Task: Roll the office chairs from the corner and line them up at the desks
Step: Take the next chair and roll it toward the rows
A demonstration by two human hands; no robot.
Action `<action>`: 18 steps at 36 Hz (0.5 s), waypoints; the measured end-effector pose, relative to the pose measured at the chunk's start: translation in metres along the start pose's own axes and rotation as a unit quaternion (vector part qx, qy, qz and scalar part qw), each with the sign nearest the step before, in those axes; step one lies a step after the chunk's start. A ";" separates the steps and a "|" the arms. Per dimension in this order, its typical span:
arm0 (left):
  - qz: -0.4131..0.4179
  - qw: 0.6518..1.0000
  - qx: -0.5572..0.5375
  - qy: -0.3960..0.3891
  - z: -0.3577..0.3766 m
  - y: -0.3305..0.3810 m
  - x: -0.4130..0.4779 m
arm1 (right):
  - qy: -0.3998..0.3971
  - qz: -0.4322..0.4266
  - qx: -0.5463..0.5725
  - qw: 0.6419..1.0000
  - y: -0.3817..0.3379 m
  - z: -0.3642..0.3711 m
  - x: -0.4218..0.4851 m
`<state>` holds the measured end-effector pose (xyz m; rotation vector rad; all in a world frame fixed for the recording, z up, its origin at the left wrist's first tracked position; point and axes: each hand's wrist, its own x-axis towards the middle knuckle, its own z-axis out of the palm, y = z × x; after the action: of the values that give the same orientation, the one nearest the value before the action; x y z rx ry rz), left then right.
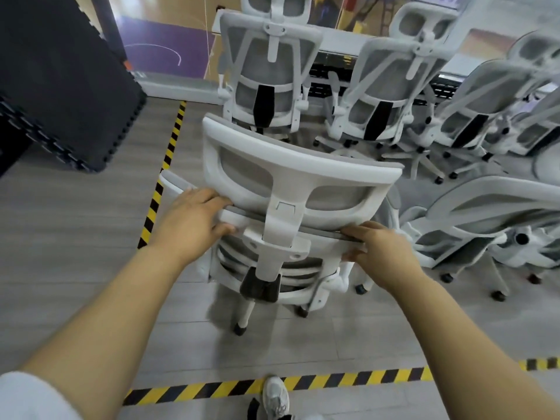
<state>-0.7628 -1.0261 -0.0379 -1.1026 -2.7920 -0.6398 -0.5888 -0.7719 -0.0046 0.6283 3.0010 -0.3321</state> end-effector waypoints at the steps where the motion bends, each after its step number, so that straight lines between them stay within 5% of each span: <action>1: -0.005 1.000 -0.001 -0.001 0.002 0.002 0.005 | 0.002 0.002 0.005 1.000 0.004 -0.001 0.006; 18: -0.085 0.996 0.021 0.007 0.025 0.033 0.064 | 0.020 -0.034 0.064 0.997 0.067 -0.017 0.113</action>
<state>-0.7858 -0.9539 -0.0355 -0.8552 -2.8951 -0.5961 -0.6653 -0.6646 -0.0124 0.5506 3.0637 -0.5264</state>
